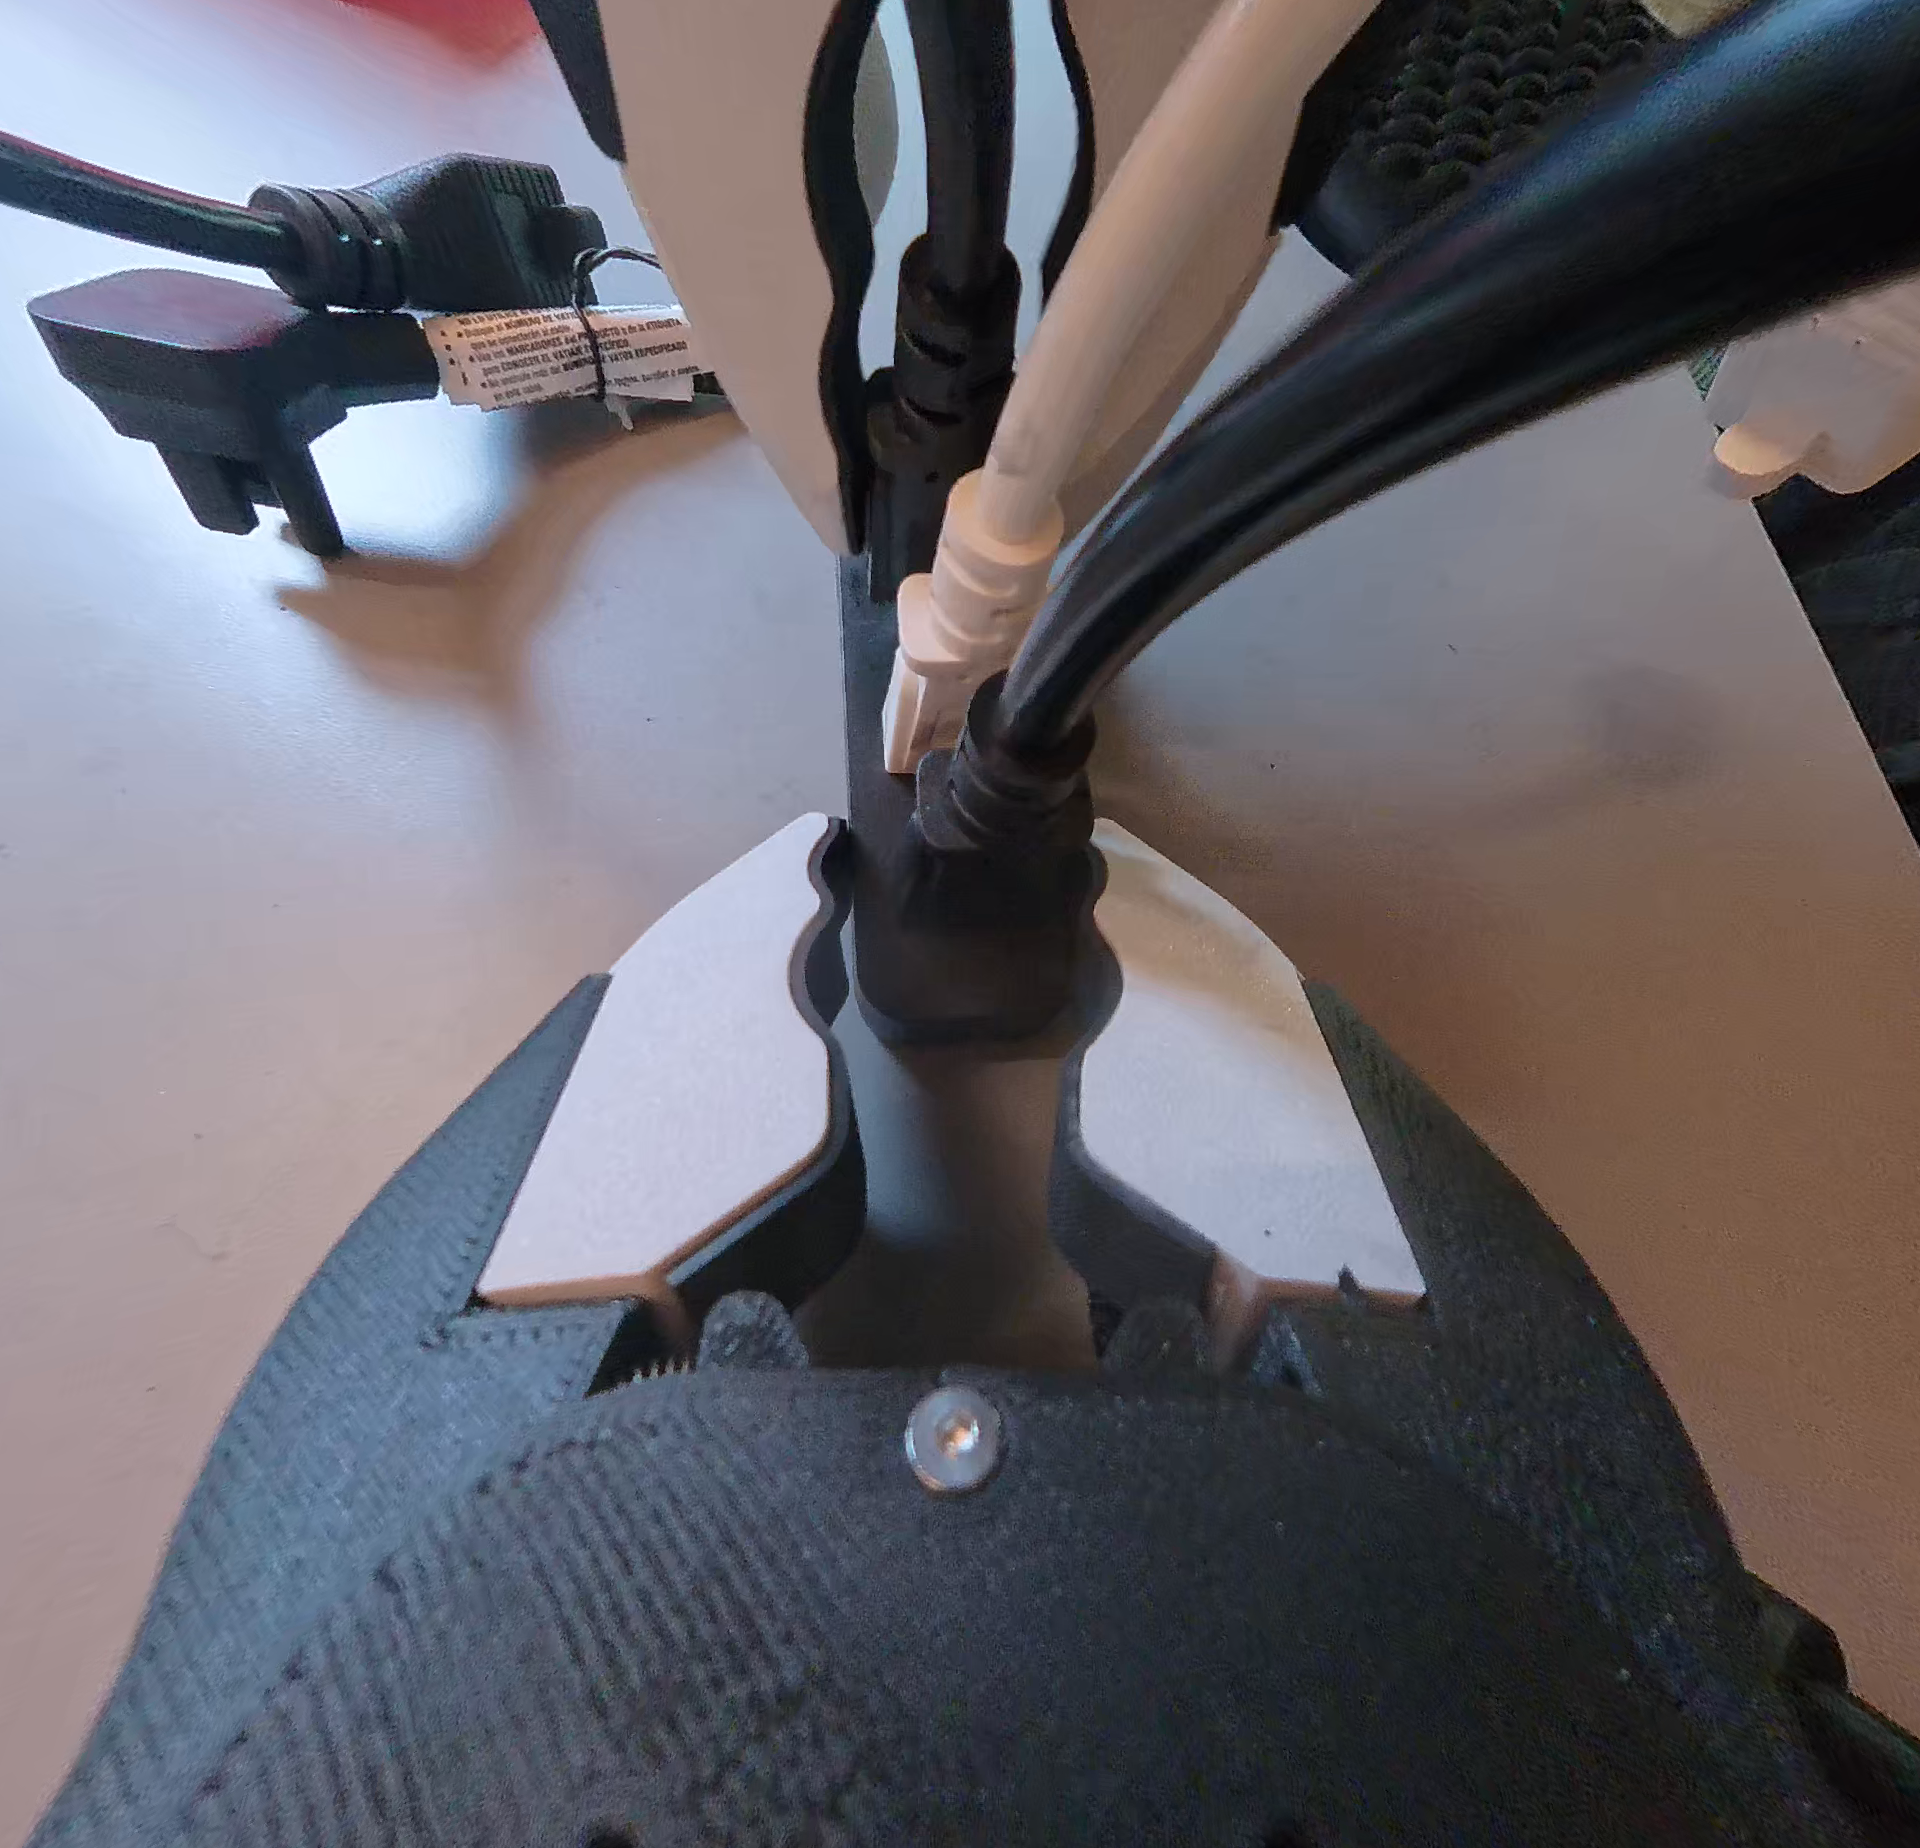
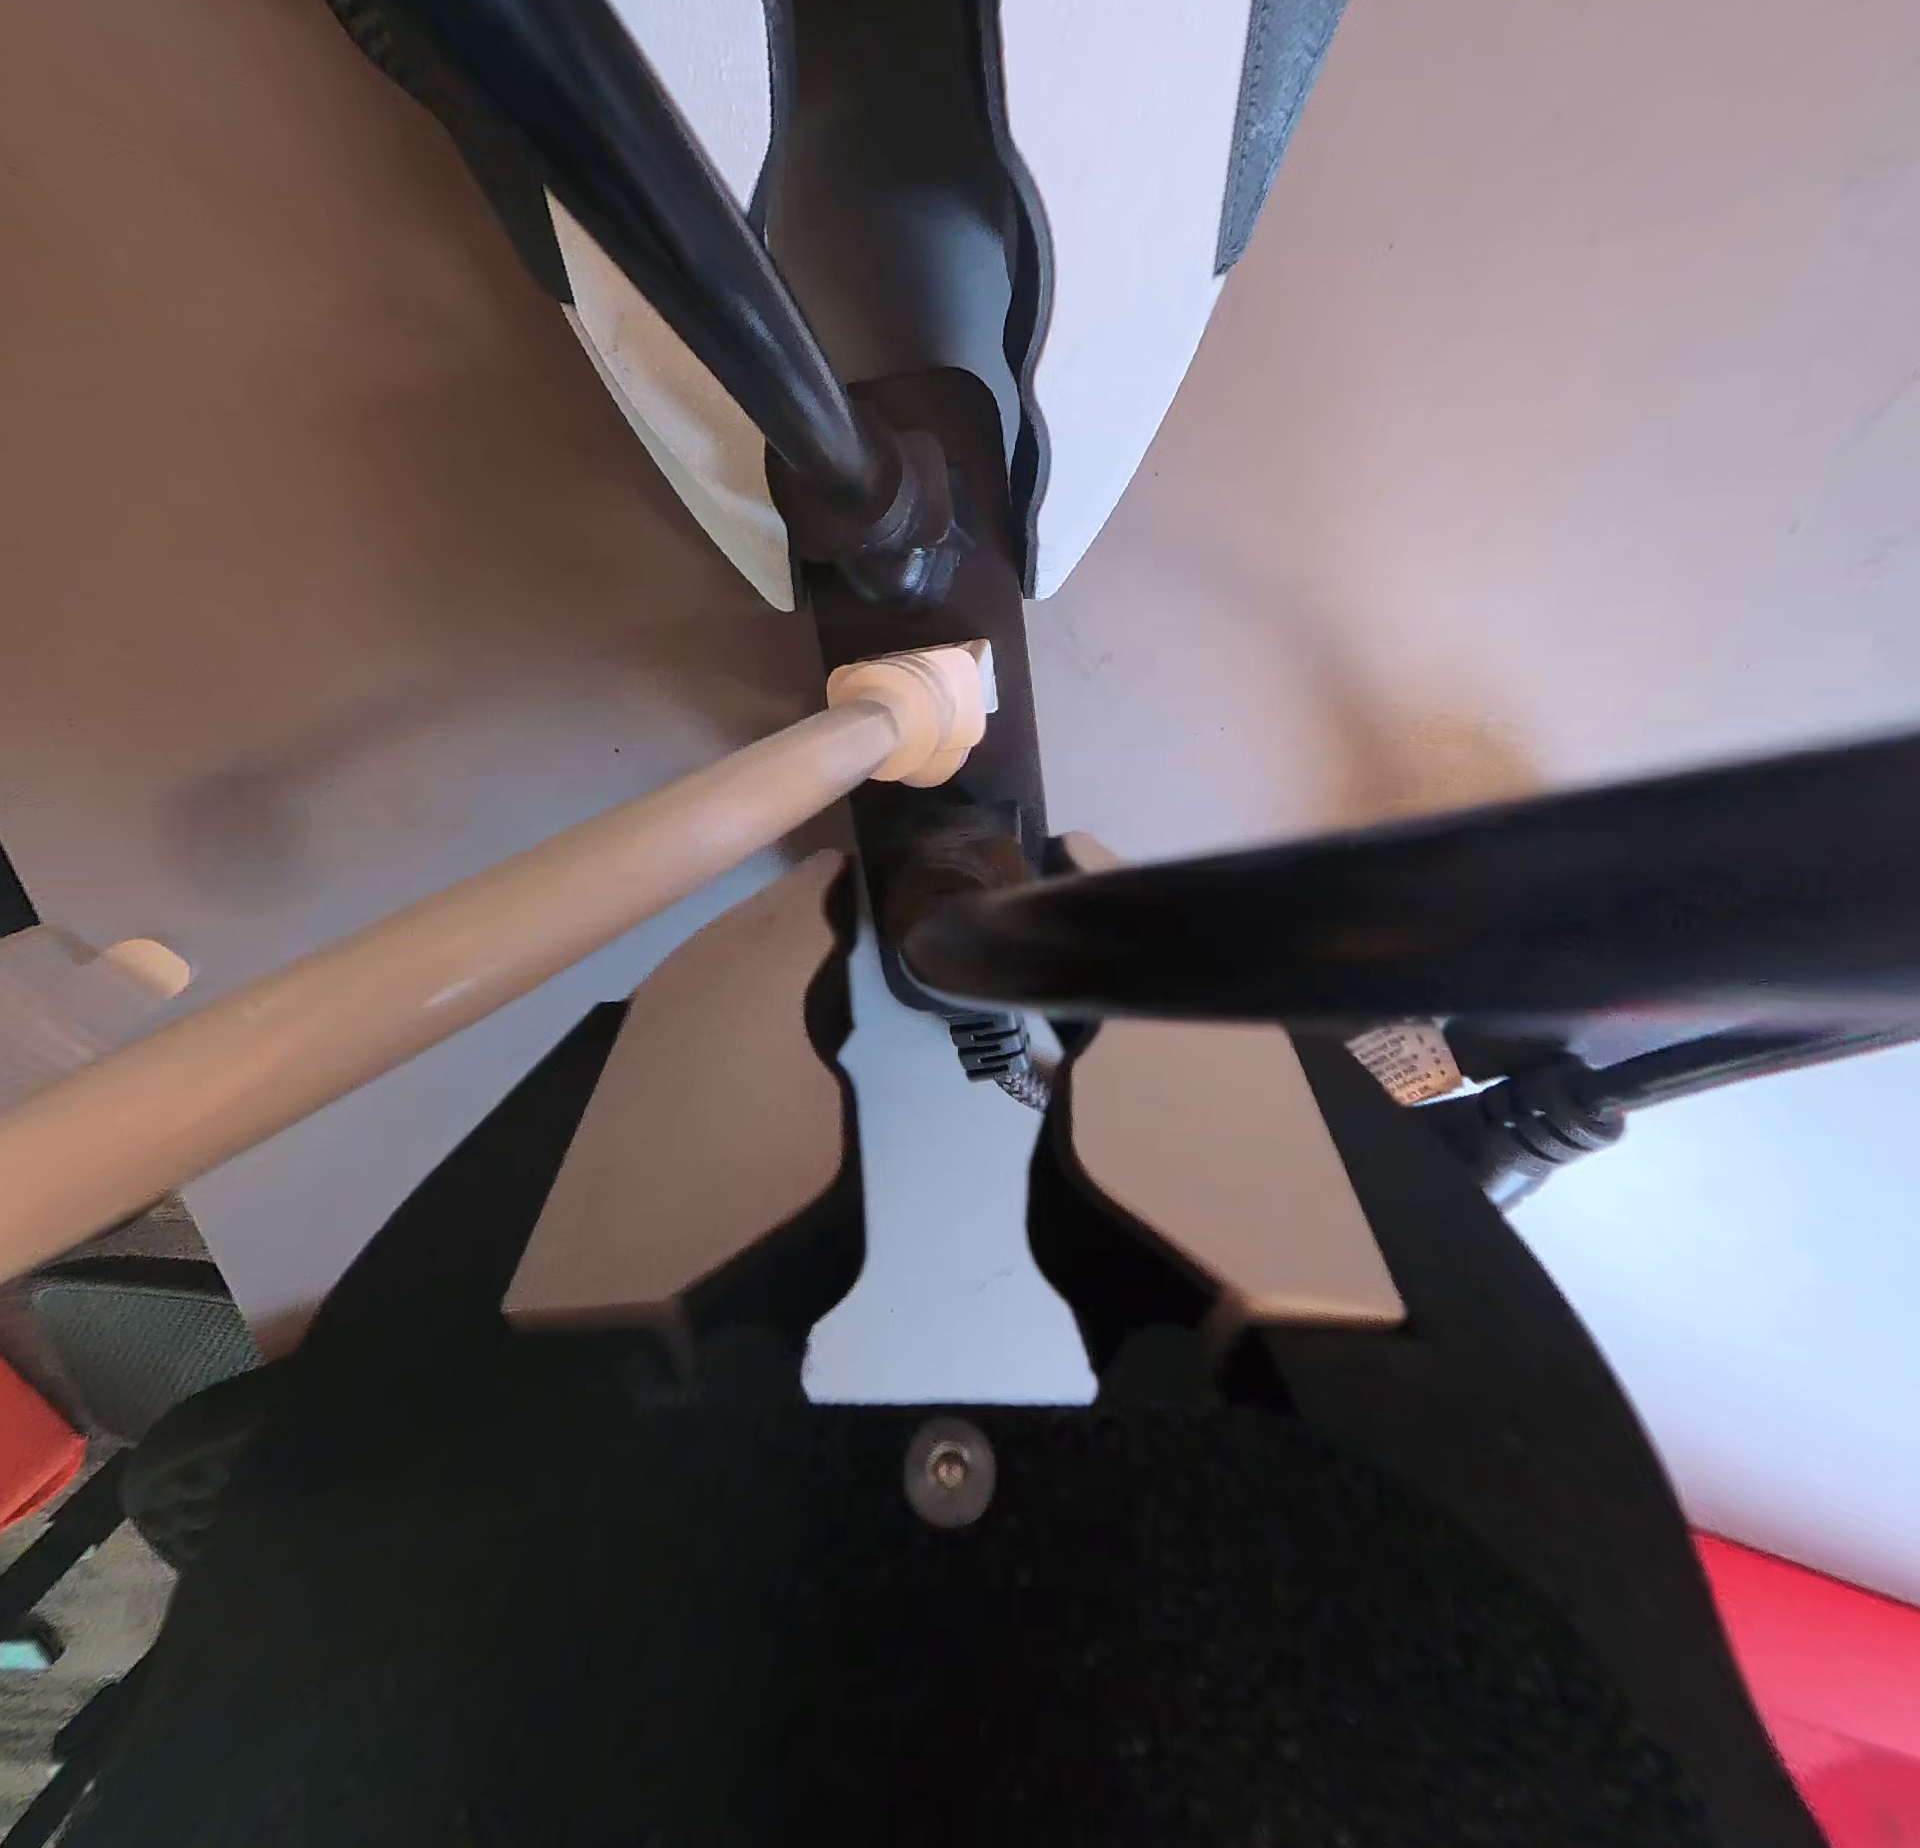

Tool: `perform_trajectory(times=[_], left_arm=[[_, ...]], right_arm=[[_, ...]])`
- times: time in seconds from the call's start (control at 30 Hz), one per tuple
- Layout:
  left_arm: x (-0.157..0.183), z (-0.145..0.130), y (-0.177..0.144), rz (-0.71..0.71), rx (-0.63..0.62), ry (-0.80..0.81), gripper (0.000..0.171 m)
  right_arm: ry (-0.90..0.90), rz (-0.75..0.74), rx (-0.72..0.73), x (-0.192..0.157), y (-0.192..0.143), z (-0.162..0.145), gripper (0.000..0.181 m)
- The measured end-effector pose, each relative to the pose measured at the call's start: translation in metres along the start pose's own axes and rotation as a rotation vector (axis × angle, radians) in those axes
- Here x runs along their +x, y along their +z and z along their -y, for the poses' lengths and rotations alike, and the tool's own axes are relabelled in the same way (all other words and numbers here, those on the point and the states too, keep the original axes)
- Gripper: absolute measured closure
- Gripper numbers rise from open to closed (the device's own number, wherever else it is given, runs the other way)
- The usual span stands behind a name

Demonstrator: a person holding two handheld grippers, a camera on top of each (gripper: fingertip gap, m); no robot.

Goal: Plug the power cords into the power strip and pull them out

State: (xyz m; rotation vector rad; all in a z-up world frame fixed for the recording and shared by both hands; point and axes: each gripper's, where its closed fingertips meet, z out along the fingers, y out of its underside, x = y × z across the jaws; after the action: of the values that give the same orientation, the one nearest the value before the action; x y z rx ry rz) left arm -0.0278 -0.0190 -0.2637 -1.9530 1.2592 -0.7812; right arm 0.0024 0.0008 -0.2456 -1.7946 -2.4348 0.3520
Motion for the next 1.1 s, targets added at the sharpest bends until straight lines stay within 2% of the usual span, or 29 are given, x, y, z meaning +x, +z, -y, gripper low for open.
perform_trajectory(times=[0.07,0.2,0.27,0.43,0.6,0.8,0.97,1.1], left_arm=[[0.0,0.0,0.0,-0.002,0.001,-0.004,0.131],[0.0,0.0,0.0,-0.007,0.0,-0.01,0.131],[0.0,0.0,0.0,-0.012,0.0,-0.016,0.13],[0.001,0.0,0.0,-0.016,0.0,-0.023,0.131],[0.001,0.0,0.0,-0.017,-0.001,-0.03,0.131],[0.001,0.0,0.0,-0.023,-0.002,-0.037,0.13],[0.003,-0.001,0.0,-0.031,-0.005,-0.035,0.13],[0.003,-0.002,0.0,-0.034,-0.005,-0.038,0.13]], right_arm=[[0.007,-0.003,0.046,-0.002,0.001,0.004,0.134],[0.01,-0.01,0.117,0.001,-0.018,0.012,0.128],[-0.004,-0.016,0.107,0.003,-0.025,0.012,0.13],[-0.047,-0.006,0.039,0.001,-0.028,0.015,0.156],[-0.08,0.001,-0.059,0.001,-0.029,0.013,0.157],[-0.016,0.038,-0.071,0.001,-0.033,0.016,0.157],[-0.091,-0.007,-0.143,0.001,-0.016,-0.005,0.154],[-0.081,-0.046,0.028,0.005,-0.029,0.011,0.16]])
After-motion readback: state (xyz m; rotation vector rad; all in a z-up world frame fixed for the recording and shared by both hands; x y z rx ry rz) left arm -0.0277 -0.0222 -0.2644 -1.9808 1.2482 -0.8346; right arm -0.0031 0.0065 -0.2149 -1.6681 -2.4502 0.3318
